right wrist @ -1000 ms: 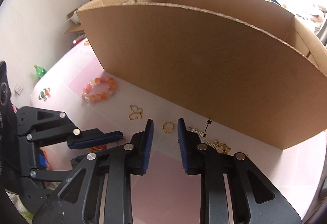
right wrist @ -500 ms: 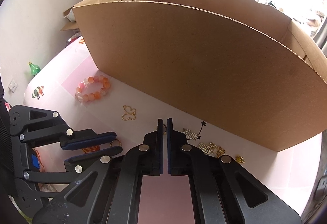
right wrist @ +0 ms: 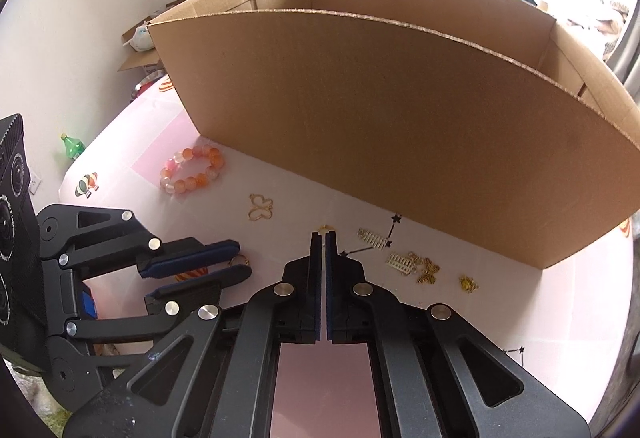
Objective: Organize jewelry
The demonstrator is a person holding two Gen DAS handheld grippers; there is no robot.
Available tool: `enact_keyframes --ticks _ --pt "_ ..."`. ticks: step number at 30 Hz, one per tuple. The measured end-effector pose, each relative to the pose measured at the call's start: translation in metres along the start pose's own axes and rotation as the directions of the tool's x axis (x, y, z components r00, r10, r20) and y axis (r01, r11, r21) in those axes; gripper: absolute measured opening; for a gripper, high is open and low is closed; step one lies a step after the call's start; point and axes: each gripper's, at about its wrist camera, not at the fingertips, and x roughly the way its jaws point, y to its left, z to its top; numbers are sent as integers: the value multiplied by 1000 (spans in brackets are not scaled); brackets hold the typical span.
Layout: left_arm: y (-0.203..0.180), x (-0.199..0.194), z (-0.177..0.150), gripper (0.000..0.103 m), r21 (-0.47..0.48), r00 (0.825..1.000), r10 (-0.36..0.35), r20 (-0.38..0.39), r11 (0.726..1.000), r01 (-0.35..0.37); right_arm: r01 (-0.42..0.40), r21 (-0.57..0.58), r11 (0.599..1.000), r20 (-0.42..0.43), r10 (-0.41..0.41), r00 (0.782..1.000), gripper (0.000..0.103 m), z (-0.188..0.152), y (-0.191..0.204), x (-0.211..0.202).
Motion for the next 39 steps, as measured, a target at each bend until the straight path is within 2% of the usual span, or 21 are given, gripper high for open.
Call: enact_keyframes --ticks 5,10,19,25,28,39 --pt "-1 -1 0 11 2 1000 1 1 1000 -1 6 4 1000 -26 -6 1000 4 0 -1 1" --pt "0 0 0 11 -4 1000 -3 0 1000 3 15 0 1000 -13 -15 1000 5 12 -6 9" --pt "2 1 -1 11 -2 1000 -6 2 1000 6 59 8 998 -1 -59 998 15 12 1 16" --pt "4 2 -2 11 -3 1000 -7 3 1000 7 78 16 997 12 -79 997 15 14 1 20" --pt "5 2 -2 11 -6 1000 -9 3 1000 9 88 2 996 16 -88 996 9 7 2 19" --pt "3 4 -3 10 -2 1000 -1 5 1000 1 44 43 998 40 -46 998 8 3 -9 18"
